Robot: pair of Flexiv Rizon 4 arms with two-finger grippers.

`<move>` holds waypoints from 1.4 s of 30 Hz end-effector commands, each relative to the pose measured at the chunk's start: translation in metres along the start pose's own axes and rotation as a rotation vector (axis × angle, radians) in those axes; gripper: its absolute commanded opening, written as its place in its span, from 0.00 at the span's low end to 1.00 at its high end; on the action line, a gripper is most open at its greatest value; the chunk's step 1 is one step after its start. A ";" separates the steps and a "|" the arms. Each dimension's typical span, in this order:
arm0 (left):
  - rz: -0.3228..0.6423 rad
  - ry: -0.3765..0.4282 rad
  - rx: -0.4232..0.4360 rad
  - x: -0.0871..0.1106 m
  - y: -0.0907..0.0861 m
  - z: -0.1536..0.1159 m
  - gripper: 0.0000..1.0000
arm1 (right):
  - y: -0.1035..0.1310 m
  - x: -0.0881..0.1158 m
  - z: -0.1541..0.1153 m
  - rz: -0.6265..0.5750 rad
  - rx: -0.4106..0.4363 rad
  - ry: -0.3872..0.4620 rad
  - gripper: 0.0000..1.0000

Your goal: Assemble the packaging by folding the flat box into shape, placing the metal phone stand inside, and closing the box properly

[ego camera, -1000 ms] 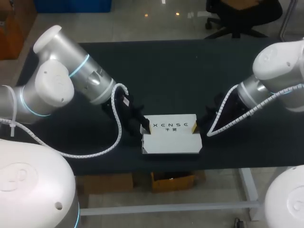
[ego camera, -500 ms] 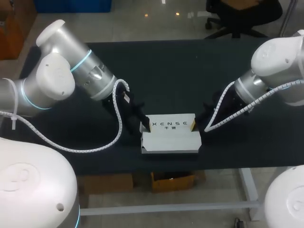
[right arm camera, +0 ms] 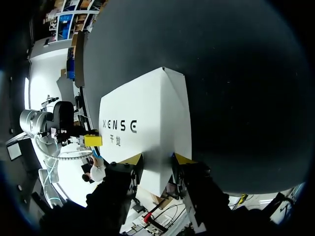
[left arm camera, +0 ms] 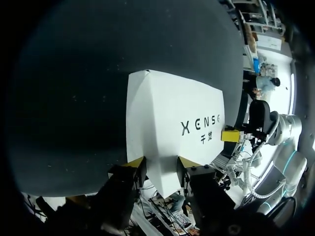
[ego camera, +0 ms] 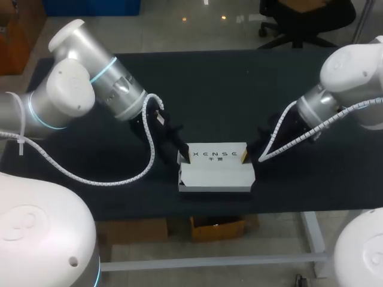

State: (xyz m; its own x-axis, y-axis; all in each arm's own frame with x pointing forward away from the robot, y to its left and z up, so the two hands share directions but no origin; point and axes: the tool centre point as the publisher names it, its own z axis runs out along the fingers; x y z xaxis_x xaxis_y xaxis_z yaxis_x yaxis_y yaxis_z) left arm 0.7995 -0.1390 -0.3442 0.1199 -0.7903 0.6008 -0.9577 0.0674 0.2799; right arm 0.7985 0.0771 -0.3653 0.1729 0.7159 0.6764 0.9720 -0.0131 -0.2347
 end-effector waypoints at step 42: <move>-0.085 0.012 -0.125 0.013 -0.003 -0.003 0.40 | 0.003 0.022 -0.009 0.053 0.096 0.002 0.36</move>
State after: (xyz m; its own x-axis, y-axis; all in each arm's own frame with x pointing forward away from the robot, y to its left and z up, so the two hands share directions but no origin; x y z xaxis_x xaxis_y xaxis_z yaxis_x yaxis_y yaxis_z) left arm 0.7979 -0.1397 -0.3331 0.2055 -0.7846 0.5849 -0.9120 0.0633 0.4053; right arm 0.8017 0.0799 -0.3460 0.2237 0.7146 0.6627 0.9456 0.0057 -0.3254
